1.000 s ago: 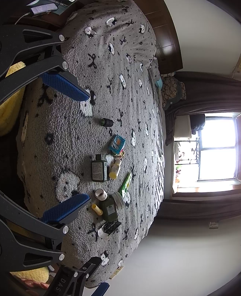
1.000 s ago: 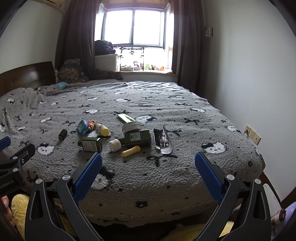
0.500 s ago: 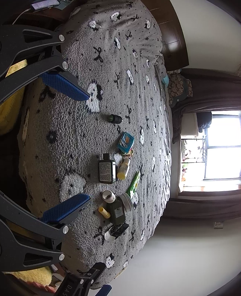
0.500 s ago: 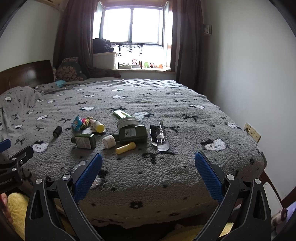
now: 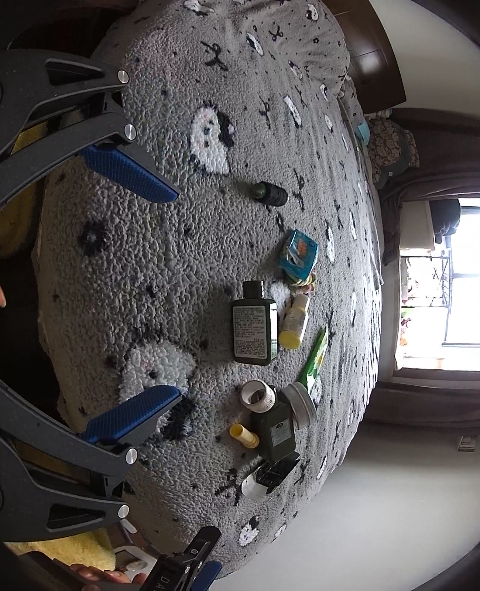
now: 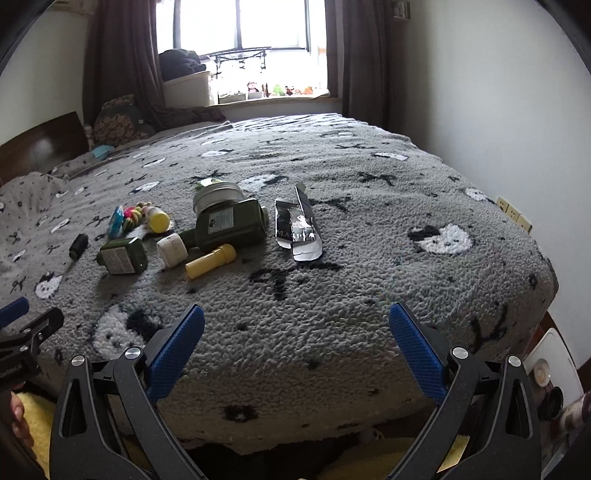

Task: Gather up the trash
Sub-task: 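Grasp the black cardboard strip with the right tool while the left tool grasps the small green bottle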

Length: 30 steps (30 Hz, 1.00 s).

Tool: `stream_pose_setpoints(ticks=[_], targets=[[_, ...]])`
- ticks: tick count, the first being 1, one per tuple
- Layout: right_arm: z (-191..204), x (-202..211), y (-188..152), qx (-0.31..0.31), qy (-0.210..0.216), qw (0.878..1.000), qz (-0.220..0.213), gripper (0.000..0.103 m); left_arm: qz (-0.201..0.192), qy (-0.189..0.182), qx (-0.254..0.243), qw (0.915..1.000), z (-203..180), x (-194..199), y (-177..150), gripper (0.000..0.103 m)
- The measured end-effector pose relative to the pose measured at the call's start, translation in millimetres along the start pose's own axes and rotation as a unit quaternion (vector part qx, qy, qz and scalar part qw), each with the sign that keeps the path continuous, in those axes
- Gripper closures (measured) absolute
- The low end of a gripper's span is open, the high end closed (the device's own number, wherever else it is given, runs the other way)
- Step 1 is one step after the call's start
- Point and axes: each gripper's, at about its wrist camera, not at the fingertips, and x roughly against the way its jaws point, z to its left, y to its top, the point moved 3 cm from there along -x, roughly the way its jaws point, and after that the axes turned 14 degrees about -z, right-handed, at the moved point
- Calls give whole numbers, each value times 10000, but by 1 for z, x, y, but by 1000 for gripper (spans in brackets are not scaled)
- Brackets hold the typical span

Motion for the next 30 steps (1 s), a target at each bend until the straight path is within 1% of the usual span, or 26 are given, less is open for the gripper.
stream_pose_setpoints(ticks=[2, 4, 8, 12, 16, 21, 23, 25, 28, 30], targets=[[-4, -12, -2, -12, -53, 9999, 100, 3, 109, -99, -32, 9999, -5, -14, 0, 11], [-9, -25, -1, -94, -118, 9998, 137, 3, 145, -121, -169, 9997, -11, -25, 2, 11], [-15, -50, 7, -269, 29, 9995, 178, 3, 203, -70, -377, 9991, -19, -50, 11, 11], [-14, -73, 15, -88, 77, 9997, 222, 3, 325, -72, -301, 9990, -16, -77, 16, 11], [-14, -96, 23, -52, 118, 9996, 256, 3, 369, -65, -318, 9988, -15, -97, 21, 11], [-9, -124, 28, 244, -22, 9991, 358, 3, 427, -136, -316, 9985, -15, -117, 25, 11], [-7, -136, 27, 314, -33, 9984, 460, 8, 462, -196, -273, 9984, -17, -124, 25, 11], [-9, -147, 25, 313, -60, 9980, 546, 10, 521, -194, -260, 9981, -18, -131, 25, 11], [-11, -159, 24, 236, 34, 9977, 642, 14, 599, -190, -247, 9977, -19, -144, 24, 11], [-10, -163, 25, 212, 92, 9976, 654, 19, 623, -208, -221, 9976, -19, -150, 24, 11]])
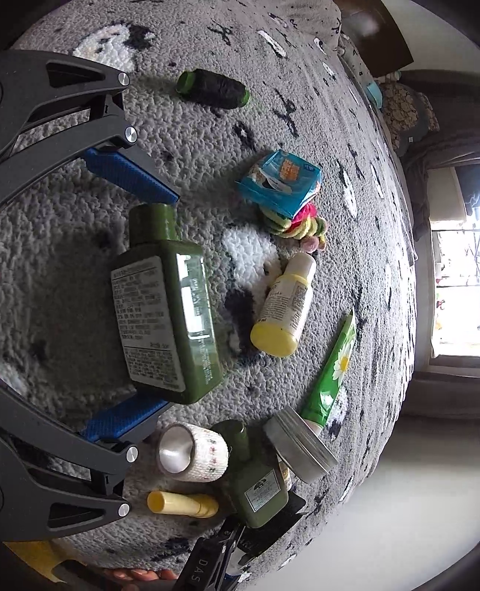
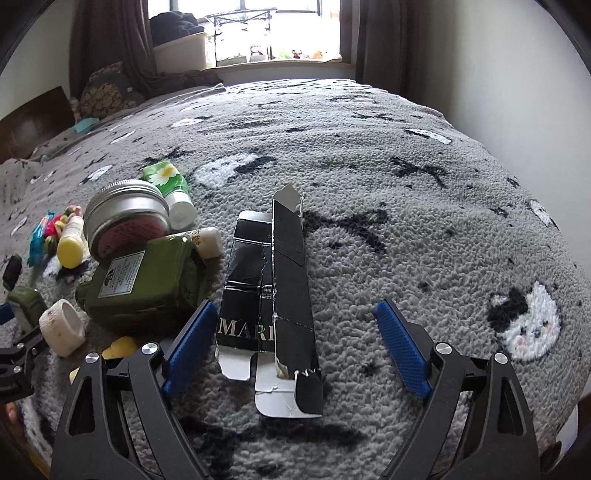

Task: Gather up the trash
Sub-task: 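Grasp the black cardboard strip with the right tool while the left tool grasps the small green bottle, then lower both held items below the bed edge into the bin and open both tools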

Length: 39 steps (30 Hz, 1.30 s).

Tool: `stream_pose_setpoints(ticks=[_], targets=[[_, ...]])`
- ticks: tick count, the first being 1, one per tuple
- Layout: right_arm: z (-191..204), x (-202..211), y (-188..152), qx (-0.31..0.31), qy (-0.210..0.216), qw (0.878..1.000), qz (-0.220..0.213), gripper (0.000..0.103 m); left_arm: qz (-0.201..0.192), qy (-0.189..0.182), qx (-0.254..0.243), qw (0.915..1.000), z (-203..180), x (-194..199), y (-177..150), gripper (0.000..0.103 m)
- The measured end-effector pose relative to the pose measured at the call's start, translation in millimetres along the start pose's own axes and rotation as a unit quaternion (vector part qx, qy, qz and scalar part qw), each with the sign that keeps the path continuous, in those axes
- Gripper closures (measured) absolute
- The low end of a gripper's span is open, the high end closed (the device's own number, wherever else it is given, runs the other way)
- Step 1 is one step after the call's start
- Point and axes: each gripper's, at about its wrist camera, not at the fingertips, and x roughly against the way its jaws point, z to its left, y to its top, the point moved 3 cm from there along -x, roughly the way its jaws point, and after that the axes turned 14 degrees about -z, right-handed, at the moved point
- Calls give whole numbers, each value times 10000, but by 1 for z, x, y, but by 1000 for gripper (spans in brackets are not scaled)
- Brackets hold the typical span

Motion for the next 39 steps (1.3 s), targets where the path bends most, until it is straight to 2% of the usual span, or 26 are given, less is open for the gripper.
stream_pose_setpoints(ticks=[3, 5, 7, 13, 18, 29, 39], targets=[[0, -3, 4, -3, 91, 10000, -24, 33, 7, -16, 16, 10000, 0, -5, 3, 11], [1, -4, 5, 8, 135, 9999, -41, 48, -6, -30, 19, 10000, -1, -5, 4, 18], [1, -4, 5, 33, 166, 9998, -47, 58, -16, -60, 38, 10000, 0, -5, 5, 22], [2, 3, 6, 72, 172, 9998, -117, 59, -71, -104, 42, 9999, 2, 1, 4, 22], [0, 25, 6, 94, 112, 9996, -249, 59, -176, -39, 58, 9998, 4, 20, 3, 22], [4, 116, 14, 196, 134, 9963, -822, 59, -855, 74, -5, 9963, -7, 114, 14, 22], [8, 202, -5, 231, 307, 9908, -1298, 59, -1313, 40, -100, 9913, -27, 188, 4, 22]])
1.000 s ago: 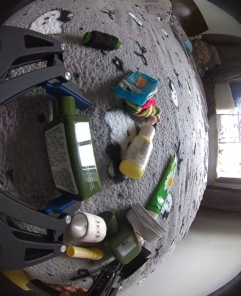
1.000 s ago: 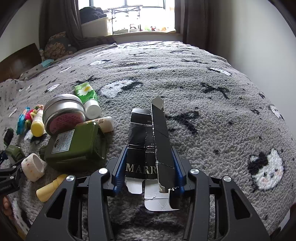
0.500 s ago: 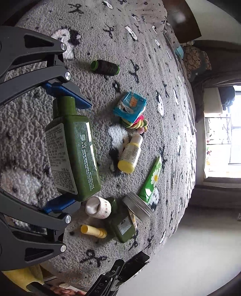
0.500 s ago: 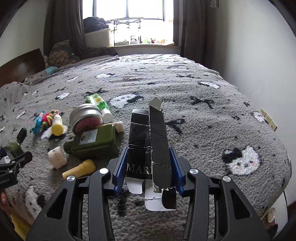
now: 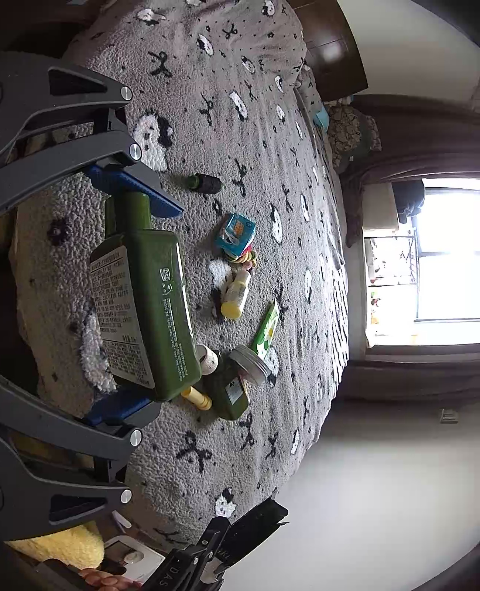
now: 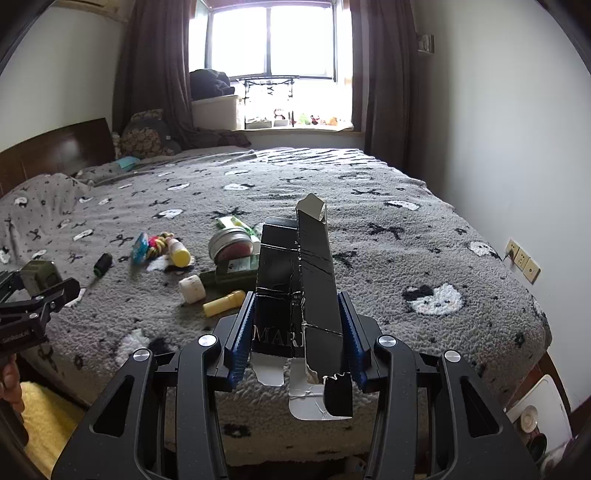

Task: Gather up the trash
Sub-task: 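Lower both held items below the bed edge into the bin and open both tools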

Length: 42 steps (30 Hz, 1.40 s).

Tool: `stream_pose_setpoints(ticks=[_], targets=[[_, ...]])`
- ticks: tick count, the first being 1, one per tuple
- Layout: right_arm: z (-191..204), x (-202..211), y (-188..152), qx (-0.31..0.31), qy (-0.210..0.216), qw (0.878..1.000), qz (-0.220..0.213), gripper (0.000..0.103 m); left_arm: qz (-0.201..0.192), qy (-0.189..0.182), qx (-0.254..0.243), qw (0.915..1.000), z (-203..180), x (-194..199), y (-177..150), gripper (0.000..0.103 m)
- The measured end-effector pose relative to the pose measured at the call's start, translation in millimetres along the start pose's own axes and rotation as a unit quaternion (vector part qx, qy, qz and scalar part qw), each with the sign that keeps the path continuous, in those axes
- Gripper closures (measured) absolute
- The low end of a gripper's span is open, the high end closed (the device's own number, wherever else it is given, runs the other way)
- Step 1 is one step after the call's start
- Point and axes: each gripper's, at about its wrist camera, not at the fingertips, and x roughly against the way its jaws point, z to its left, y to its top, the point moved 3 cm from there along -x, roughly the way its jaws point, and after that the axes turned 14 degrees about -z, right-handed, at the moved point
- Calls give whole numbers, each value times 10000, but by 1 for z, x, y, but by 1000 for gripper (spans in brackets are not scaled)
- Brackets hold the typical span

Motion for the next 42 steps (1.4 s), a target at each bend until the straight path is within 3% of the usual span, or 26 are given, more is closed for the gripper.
stream_pose_setpoints(ticks=[10, 15, 21, 32, 38, 42], targets=[[25, 57, -12, 331, 335, 9987, -205, 59, -126, -114, -57, 9998, -11, 54, -19, 22], [37, 63, -40, 491, 682, 9964, 79, 58, 98, -153, -79, 9998, -11, 60, -44, 22], [46, 54, -84, 532, 979, 9917, 649, 58, 684, -261, -251, 9970, -17, 52, -95, 22], [73, 39, -143, 538, 1457, 9740, 1649, 58, 1844, -558, -398, 9805, -22, 34, -185, 22], [82, 23, -186, 430, 1541, 9567, 2430, 58, 2479, -753, -177, 9657, -18, 22, -221, 22], [83, 11, -214, 113, 1640, 9367, 3092, 58, 2894, -944, -47, 9525, -19, 12, -241, 22]])
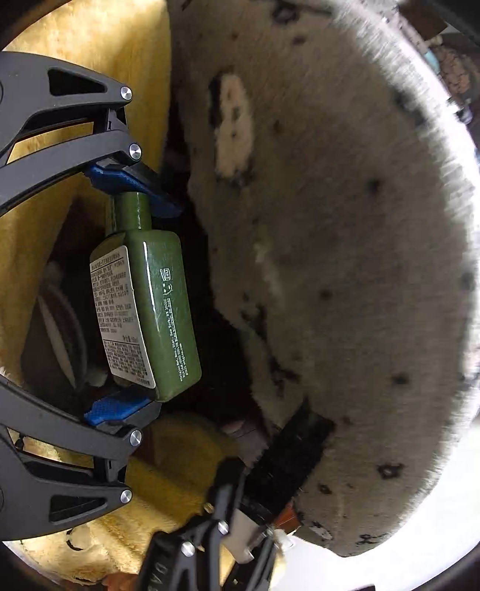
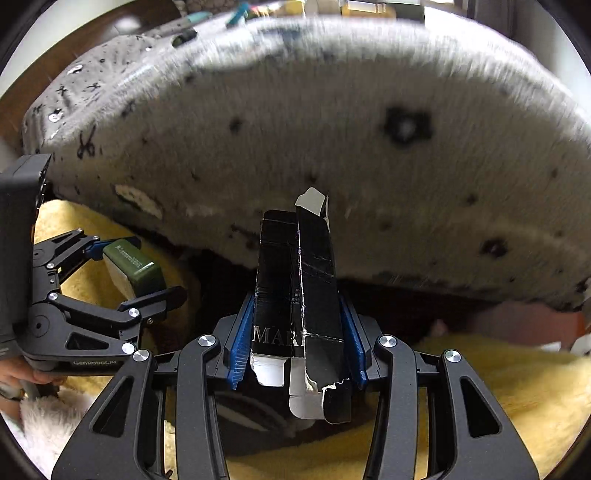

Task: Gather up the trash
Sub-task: 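Lower both held items below the bed edge into the bin and open both tools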

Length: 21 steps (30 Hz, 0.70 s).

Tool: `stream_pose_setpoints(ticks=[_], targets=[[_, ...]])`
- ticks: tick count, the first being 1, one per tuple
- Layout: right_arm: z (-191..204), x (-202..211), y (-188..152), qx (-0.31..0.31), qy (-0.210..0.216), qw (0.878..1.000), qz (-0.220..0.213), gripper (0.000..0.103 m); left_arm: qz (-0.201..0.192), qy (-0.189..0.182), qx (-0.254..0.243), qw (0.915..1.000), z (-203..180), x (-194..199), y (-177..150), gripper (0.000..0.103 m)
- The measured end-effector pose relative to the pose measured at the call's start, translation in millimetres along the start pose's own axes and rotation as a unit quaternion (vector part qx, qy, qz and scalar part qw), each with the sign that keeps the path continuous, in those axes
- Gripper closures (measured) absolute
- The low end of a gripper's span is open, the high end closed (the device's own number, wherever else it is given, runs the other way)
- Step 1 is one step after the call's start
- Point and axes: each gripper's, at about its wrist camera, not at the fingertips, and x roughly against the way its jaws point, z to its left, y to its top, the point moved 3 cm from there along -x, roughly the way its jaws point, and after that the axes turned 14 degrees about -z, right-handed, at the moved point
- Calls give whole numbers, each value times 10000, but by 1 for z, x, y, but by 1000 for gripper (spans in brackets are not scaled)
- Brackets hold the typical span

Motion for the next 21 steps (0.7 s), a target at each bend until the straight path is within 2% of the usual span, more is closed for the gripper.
stream_pose_setpoints(ticks=[4, 8, 12, 18, 19, 21], targets=[[-1, -24, -17, -207, 65, 9985, 501, 58, 468, -111, 6, 9988, -2, -17, -17, 22], [3, -40, -28, -267, 140, 9962, 815, 58, 833, -120, 60, 9964, 1, -29, -32, 22], [9, -44, -29, -259, 199, 9961, 815, 57, 1000, -85, 82, 9949, 5, -32, -40, 22], [14, -43, -19, -258, 239, 9962, 795, 57, 997, -107, 84, 9949, 14, -30, -57, 22], [16, -42, -18, -242, 249, 9963, 792, 55, 1004, -110, 98, 9948, 16, -29, -58, 22], [22, -43, -14, -237, 269, 9965, 756, 45, 1008, -129, 139, 9947, 23, -26, -60, 22]])
